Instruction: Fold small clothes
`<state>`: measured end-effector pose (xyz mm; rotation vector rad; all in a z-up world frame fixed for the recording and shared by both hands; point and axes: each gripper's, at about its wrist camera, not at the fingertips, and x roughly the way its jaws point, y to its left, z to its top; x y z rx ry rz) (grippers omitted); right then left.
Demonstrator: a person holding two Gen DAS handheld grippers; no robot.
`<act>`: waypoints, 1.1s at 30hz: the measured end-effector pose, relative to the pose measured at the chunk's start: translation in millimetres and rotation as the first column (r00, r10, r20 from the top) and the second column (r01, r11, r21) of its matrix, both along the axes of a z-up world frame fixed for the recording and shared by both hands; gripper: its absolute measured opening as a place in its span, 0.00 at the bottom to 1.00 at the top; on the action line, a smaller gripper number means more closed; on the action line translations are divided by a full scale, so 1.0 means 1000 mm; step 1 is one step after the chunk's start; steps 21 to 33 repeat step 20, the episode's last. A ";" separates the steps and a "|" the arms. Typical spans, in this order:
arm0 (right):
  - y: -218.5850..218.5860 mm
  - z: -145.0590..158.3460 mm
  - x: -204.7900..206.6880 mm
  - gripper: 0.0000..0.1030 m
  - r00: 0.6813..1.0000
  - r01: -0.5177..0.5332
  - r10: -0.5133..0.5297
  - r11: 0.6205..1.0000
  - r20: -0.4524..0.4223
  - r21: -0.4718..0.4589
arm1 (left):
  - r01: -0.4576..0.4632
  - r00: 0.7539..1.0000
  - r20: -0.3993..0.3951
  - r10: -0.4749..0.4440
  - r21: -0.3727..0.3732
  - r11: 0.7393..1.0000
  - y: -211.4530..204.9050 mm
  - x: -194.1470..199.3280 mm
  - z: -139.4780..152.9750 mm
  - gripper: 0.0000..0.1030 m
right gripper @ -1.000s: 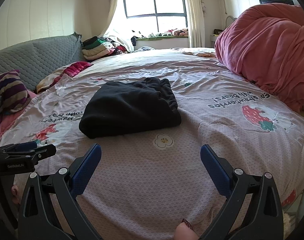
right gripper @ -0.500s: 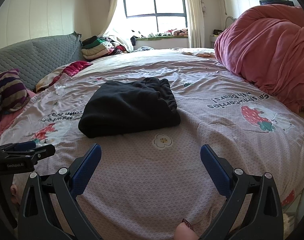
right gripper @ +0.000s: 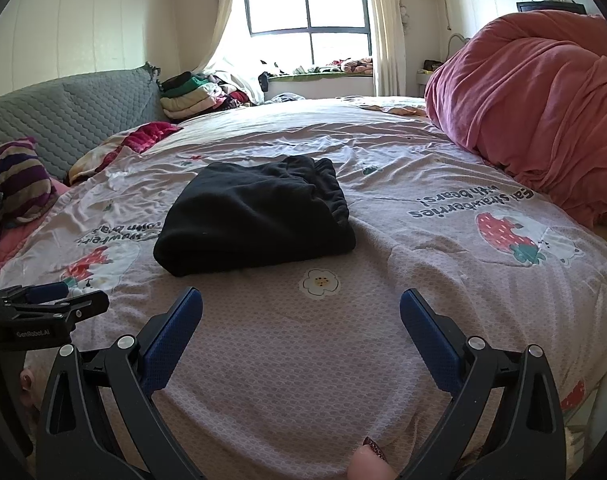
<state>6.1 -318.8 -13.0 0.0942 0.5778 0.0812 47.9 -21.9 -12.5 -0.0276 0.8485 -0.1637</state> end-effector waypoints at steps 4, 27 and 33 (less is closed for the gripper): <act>-0.009 0.001 -0.002 0.95 0.999 0.037 -0.037 0.999 -0.009 -0.007 | 0.024 1.000 -0.012 -0.024 -0.016 1.000 -0.003 -0.001 0.000 0.91; -0.318 -0.014 -0.083 0.95 0.562 0.801 -0.822 0.569 -0.092 -0.189 | -0.489 0.868 -0.071 0.491 0.037 0.871 0.268 0.039 0.030 0.91; -0.318 -0.014 -0.083 0.95 0.562 0.801 -0.822 0.569 -0.092 -0.189 | -0.489 0.868 -0.071 0.491 0.037 0.871 0.268 0.039 0.030 0.91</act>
